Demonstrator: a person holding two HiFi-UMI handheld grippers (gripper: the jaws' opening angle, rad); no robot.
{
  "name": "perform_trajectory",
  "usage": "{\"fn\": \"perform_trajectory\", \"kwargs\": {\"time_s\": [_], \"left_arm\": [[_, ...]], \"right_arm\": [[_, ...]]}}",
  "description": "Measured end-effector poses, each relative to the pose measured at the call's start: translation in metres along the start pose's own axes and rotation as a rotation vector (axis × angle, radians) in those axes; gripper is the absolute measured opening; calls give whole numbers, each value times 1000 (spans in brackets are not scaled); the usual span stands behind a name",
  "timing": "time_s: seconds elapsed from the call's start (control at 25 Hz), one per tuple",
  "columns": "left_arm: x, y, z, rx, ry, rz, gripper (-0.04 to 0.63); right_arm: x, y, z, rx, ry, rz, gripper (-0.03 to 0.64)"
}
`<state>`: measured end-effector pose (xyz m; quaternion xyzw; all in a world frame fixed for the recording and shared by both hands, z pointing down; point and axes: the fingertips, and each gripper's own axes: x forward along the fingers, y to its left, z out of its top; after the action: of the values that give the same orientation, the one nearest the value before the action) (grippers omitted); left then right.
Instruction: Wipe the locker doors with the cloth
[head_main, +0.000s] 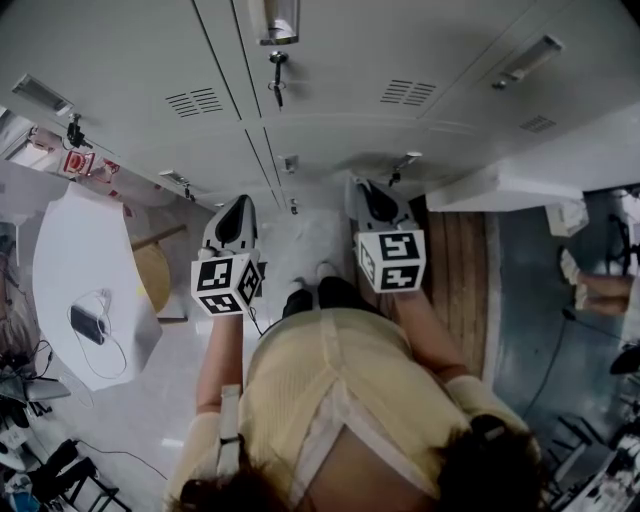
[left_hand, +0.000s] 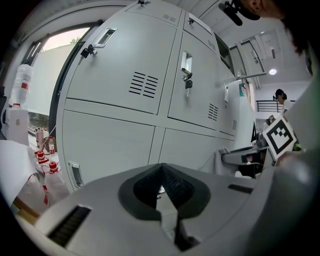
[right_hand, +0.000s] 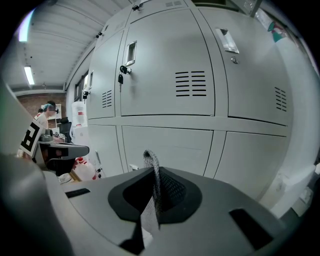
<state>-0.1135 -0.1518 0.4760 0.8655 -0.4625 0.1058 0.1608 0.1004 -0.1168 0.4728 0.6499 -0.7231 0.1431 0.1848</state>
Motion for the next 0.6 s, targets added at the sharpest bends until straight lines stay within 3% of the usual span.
{"fn": "perform_trajectory", "kwargs": {"time_s": [0.6], "left_arm": [[0,1,0,-3,1,13,2]], "right_arm": [[4,-4,-4,33,13,14,14]]}}
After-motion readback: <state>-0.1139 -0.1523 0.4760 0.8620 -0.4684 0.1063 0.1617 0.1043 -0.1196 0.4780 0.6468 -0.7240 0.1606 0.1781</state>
